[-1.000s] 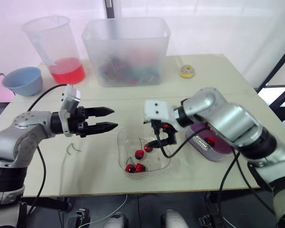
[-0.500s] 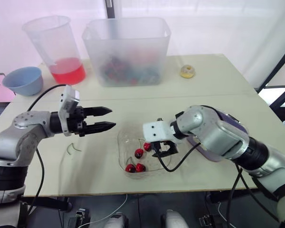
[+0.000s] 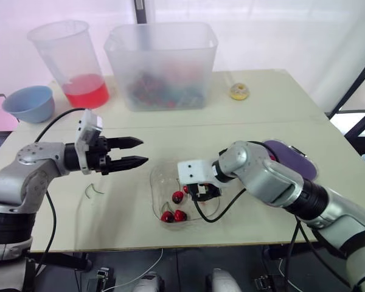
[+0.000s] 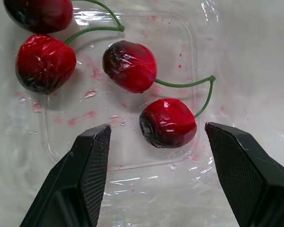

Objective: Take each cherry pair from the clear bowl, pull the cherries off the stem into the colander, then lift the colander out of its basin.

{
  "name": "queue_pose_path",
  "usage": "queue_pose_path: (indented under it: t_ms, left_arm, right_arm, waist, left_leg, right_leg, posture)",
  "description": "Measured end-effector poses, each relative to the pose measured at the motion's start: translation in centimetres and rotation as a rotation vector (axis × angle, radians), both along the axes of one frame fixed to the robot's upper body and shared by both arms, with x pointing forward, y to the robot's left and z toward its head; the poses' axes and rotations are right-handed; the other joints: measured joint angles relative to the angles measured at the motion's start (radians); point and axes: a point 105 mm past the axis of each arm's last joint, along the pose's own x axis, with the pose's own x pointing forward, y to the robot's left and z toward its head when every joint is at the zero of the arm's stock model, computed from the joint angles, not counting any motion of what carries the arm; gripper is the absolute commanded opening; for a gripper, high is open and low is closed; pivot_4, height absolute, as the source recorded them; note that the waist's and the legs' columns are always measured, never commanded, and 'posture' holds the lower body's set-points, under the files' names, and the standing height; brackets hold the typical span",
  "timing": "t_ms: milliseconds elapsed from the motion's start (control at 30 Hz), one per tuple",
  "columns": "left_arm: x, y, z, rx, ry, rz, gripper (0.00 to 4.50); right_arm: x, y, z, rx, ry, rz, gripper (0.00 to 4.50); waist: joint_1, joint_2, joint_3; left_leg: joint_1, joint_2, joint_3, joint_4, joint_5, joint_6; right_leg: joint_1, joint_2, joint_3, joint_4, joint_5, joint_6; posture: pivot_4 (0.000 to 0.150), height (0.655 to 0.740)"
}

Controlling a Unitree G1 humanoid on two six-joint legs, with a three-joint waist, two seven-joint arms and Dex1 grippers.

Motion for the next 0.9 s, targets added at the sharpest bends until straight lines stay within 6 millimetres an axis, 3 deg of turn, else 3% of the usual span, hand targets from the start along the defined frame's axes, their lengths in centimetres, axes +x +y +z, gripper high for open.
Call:
queue_pose_path:
  t_ms: [167,267,333,900]
  left_arm:
    - [0.0,-0.19,-0.1,-0.003,0.003,-0.005,3.14]
    - [0.05,-0.34,0.07,-0.01,-0.003,-0.009,3.14]
    - [0.07,-0.37,0.18,-0.01,-0.007,-0.01,3.14]
    - [0.11,-0.31,0.15,-0.008,-0.005,-0.008,3.14]
  right_arm:
    - [0.21,0.04,-0.06,0.001,0.006,-0.009,3.3]
    - [0.48,0.18,-0.09,0.003,0.006,-0.02,2.48]
    - [0.74,0.27,-0.33,0.002,0.005,-0.032,1.62]
    - [0.84,0.44,-0.33,0.0,0.005,-0.044,1.62]
  waist:
    - [-0.001,0.0,-0.001]
    - [-0.001,-0.001,-0.001]
    - [-0.001,-0.001,-0.001]
    - [0.0,-0.001,-0.001]
  left_leg:
    - [0.0,0.0,0.0,0.0,0.0,0.0]
    - [0.001,0.0,0.0,0.0,0.0,0.0]
    - [0.001,0.0,0.0,0.0,0.0,0.0]
    - [0.0,0.0,0.0,0.0,0.0,-0.001]
  right_leg:
    - [0.0,0.0,0.0,0.0,0.0,0.0]
    - [0.0,0.0,0.0,0.001,0.0,0.0]
    - [0.0,0.0,0.0,0.001,0.0,0.0]
    - [0.0,0.0,0.0,0.001,0.0,0.0]
  posture:
    - [0.15,0.74]
    - [0.15,0.74]
    - [0.15,0.74]
    - [0.15,0.74]
